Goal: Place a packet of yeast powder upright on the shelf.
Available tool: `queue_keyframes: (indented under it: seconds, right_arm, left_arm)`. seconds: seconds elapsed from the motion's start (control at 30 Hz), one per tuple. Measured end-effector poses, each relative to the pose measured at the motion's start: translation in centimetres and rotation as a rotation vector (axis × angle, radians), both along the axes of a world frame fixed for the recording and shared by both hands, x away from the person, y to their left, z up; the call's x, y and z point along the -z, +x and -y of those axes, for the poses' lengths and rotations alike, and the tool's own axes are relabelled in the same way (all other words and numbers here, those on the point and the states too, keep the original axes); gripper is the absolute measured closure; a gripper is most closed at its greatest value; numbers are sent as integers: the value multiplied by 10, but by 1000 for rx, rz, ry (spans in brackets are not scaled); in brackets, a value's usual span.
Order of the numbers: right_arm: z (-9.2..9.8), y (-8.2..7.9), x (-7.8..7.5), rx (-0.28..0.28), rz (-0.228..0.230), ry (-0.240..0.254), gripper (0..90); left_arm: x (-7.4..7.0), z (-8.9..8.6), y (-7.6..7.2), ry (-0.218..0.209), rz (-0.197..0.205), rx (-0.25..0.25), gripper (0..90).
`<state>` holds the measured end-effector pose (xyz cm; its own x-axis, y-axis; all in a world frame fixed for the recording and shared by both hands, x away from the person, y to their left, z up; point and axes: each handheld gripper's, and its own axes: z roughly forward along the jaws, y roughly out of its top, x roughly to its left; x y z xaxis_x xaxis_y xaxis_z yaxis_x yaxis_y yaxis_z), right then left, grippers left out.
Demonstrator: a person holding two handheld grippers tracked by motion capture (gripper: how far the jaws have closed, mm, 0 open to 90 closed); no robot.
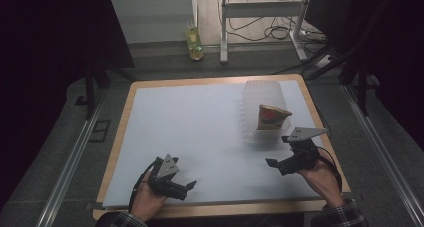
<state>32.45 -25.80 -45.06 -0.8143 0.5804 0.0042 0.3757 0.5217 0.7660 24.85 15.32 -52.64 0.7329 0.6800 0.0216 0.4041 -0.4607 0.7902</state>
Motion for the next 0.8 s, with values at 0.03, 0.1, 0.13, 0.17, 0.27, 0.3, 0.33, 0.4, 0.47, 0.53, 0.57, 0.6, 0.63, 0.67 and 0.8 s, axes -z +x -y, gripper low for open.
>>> queue_keyframes:
  seconds: [0.03,0.1,0.13,0.17,0.27,0.3,0.33,0.4,0.47,0.53,0.57,0.6,0.63,0.67,0.8]
  right_arm:
    - [-1,-1,2,-2,-2,1,0]
    - [-3,-2,5,-7,-6,-5,0]
    - [-4,-3,7,-8,-8,-6,0]
    - [-5,-3,8,-10,-11,-8,0]
    - [-6,-4,11,-16,-12,-3,0]
    - [-6,-4,11,-18,-12,0,0]
    - [-6,-5,12,-20,-9,0,0]
    - [-6,-6,13,-23,-8,3,0]
    - [-6,-7,14,-24,-7,-2,0]
    - [-5,-9,14,-23,-4,-2,0]
    - [-4,-10,14,-24,-2,-2,0]
    - [-3,-11,14,-21,1,-1,0]
    - [-2,-13,14,-18,-1,1,0]
    - [-1,-13,14,-18,2,2,0]
    - [4,-19,15,-9,8,4,0]
  left_arm:
    - [0,0,0,-2,1,3,22]
    - [0,0,-1,-12,2,11,22]
    - [-1,0,-1,-12,5,14,21]
    - [-1,0,-1,-12,7,15,21]
    - [-1,0,-1,-17,10,17,21]
    - [-1,0,-1,-21,10,15,20]
    - [-1,-1,-1,-23,9,17,20]
    - [-1,-1,-1,-27,11,17,19]
    - [-1,-1,-1,-30,11,17,18]
    - [-2,-2,-1,-31,11,17,18]
    - [-2,-2,-1,-31,11,16,18]
    - [-2,-3,-1,-32,10,14,18]
    - [-2,-4,-1,-34,9,14,18]
    - [-2,-4,-1,-38,6,13,18]
    - [-4,-7,-1,-46,6,6,18]
